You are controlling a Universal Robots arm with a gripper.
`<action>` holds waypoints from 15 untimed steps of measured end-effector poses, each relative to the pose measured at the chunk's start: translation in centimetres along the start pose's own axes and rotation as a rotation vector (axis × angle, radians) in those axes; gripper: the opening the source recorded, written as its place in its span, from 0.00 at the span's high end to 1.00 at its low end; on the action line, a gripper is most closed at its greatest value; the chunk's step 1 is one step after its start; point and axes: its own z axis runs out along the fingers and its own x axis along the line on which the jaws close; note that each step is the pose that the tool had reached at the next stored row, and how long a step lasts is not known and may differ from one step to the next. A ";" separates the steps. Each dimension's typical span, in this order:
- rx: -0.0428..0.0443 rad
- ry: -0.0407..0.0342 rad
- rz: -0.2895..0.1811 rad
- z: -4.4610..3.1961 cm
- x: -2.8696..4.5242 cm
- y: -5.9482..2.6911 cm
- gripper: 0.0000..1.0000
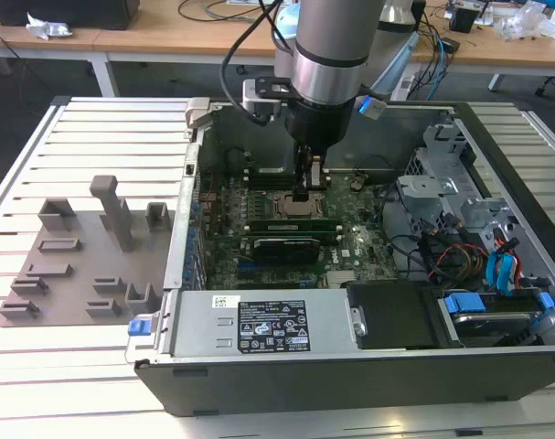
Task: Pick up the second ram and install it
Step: 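Insert the second ram into the second slot, then press down the second ram until it locks into place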
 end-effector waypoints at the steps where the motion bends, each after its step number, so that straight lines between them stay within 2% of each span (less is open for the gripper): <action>1: 0.0000 0.0000 0.000 0.00 0.00 0.00 0.90; 3: -0.0003 0.0006 0.000 0.05 0.00 -0.29 0.90; 4: -0.0019 0.0010 0.000 0.17 0.01 -1.05 0.90; 5: -0.0079 0.0012 0.000 0.52 0.01 -2.66 0.90; 8: -0.0128 0.0019 0.000 0.89 0.03 -4.30 0.90; 10: -0.0137 0.0017 0.000 1.54 0.21 -5.32 0.90; 13: -0.0137 0.0018 0.000 3.42 0.35 -5.54 0.90; 15: -0.0137 0.0019 0.000 3.94 0.36 -5.56 0.90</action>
